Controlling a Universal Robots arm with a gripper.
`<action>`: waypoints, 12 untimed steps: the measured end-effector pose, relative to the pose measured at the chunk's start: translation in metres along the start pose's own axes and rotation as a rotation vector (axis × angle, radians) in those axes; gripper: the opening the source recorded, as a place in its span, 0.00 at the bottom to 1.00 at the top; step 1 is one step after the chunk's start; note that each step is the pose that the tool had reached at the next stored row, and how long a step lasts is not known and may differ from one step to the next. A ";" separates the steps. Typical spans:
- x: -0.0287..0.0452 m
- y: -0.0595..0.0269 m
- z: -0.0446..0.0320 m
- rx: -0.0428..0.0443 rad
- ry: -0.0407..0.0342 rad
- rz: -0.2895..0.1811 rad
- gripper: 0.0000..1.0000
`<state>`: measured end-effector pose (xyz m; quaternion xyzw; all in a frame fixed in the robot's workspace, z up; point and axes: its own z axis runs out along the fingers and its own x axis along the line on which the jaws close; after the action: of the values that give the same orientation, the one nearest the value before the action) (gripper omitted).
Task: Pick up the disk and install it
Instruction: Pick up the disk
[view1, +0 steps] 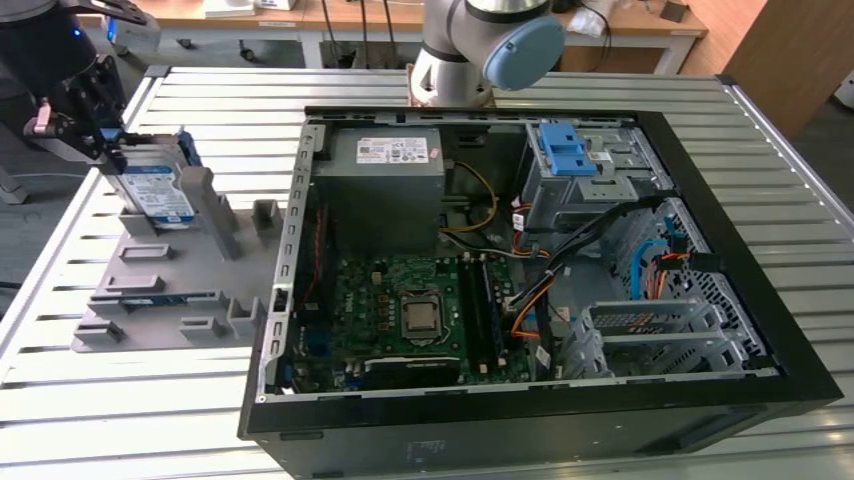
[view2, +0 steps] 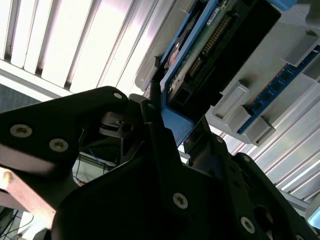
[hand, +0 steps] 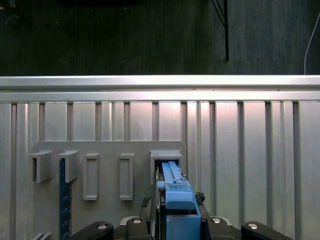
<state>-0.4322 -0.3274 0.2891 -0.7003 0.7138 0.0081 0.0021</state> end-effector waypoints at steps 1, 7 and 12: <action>0.0000 0.0000 0.0000 -0.0001 0.0000 0.000 0.44; 0.0000 0.0000 0.0000 -0.0001 0.0002 0.000 0.36; 0.0000 0.0000 0.0000 -0.0001 0.0001 0.000 0.36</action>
<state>-0.4322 -0.3274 0.2891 -0.7003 0.7138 0.0081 0.0020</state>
